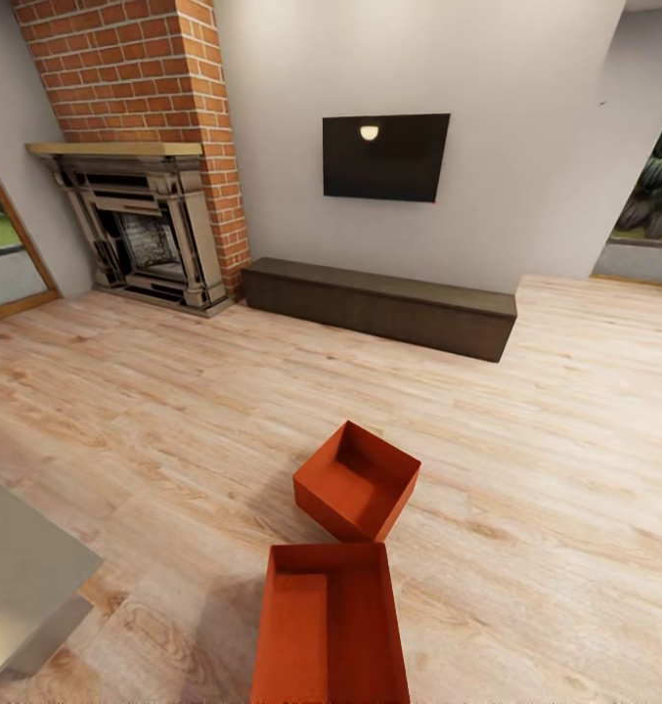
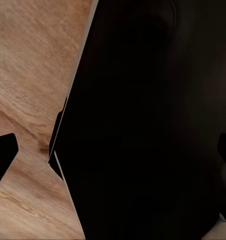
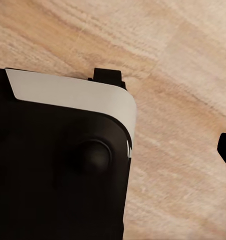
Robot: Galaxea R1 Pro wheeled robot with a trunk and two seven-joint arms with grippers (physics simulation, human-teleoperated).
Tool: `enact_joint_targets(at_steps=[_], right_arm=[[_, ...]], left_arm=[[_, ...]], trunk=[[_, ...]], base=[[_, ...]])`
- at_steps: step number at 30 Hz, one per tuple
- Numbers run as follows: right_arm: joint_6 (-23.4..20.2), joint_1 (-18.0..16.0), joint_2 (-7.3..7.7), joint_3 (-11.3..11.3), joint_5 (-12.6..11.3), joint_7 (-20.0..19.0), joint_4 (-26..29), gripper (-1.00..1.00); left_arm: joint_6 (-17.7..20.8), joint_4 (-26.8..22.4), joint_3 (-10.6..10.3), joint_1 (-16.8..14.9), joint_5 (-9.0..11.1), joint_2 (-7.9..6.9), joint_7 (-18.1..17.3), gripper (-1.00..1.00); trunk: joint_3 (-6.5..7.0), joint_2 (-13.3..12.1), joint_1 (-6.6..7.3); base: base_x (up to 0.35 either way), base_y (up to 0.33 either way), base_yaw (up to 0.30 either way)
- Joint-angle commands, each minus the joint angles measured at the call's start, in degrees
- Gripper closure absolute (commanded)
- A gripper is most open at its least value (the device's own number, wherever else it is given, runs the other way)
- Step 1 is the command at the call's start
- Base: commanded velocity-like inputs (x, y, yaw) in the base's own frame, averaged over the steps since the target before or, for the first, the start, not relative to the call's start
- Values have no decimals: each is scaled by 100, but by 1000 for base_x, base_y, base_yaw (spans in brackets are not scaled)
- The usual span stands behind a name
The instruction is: Move the two storage containers from the living room to the garage. In the garage, place one container on the floor and stack the other container on top of it (either order is fine).
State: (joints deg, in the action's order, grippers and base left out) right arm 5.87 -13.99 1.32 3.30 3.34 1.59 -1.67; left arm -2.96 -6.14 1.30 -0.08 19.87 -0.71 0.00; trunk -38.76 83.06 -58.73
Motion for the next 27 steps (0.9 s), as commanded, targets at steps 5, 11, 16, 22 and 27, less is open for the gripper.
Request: enact_joint_targets(at_steps=[5, 11, 16, 22, 27], right_arm=[[24, -7, 0, 30, 35, 16, -18, -100], [20, -7, 0, 30, 35, 16, -18, -100], [20, -7, 0, 30, 35, 20, -18, -100], [20, -7, 0, 30, 35, 23, -18, -100], [20, -7, 0, 30, 35, 22, -18, -100]], left_arm=[[-12, -1, 11, -1, 17, 1, 0, -100], [-11, -1, 11, -1, 17, 1, 0, -100], [-13, -1, 11, -1, 17, 1, 0, -100], [-11, -1, 11, -1, 17, 1, 0, -100], [-11, -1, 11, -1, 17, 1, 0, -100]], trunk=[[-50, 2, 0], [-106, 2, 0], [-152, 2, 0], [-207, 2, 0], [-254, 2, 0]], base=[[0, 0, 0], [0, 0, 0], [0, 0, 0], [0, 0, 0], [0, 0, 0]])
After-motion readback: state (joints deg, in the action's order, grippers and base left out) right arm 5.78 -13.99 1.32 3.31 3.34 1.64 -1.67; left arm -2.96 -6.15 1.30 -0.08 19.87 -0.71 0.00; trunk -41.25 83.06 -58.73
